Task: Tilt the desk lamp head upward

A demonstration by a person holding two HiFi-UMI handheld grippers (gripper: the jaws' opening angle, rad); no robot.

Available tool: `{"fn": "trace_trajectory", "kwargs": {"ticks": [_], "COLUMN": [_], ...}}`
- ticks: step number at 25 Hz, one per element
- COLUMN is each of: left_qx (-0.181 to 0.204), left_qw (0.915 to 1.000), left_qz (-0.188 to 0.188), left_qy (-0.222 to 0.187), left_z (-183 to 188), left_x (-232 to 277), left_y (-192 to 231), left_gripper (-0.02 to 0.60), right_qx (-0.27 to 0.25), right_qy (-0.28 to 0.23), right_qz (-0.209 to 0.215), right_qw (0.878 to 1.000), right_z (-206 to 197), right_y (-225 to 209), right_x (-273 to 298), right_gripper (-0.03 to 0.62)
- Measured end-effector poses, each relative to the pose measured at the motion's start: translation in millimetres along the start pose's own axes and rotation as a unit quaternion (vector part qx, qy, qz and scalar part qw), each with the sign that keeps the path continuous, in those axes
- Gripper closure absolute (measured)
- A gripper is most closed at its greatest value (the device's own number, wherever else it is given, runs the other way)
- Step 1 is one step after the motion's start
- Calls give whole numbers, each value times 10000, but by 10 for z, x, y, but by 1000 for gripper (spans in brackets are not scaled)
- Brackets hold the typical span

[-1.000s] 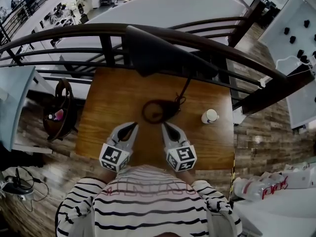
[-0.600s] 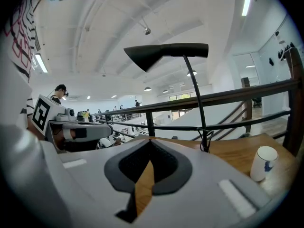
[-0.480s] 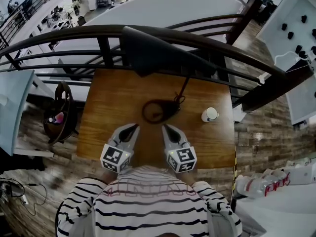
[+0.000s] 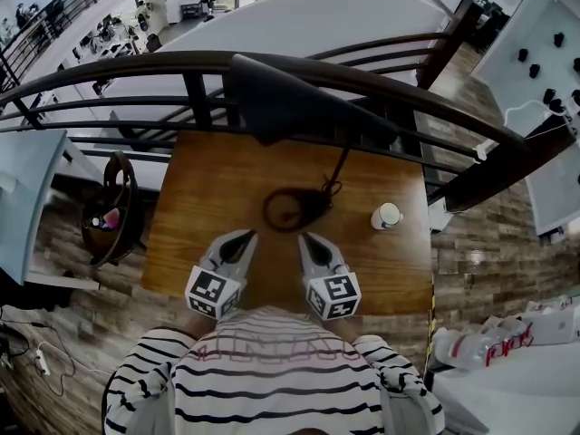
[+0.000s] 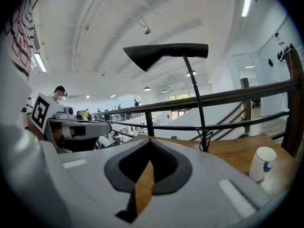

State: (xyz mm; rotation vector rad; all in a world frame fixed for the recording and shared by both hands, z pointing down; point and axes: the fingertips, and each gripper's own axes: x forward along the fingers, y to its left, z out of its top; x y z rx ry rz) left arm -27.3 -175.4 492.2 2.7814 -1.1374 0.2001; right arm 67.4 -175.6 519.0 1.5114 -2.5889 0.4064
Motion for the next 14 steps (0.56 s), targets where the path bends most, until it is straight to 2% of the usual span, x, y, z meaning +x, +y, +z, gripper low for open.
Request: {"fn": "trace_trajectory", "kwargs": {"ticks": [14], "left_qx": [-44], "left_qw": [10000], "left_qz": [47], "left_qy": [45], "left_z": [-19], "left_x": [-2], "left_y": [65], "left_gripper": [578], "right_qx": [-74], "right_qy": [59], "right_qz": [118], "right_qw": [9999], "right_z": [30], "right_y": [27], "right_x": [74], "right_gripper": [594]}}
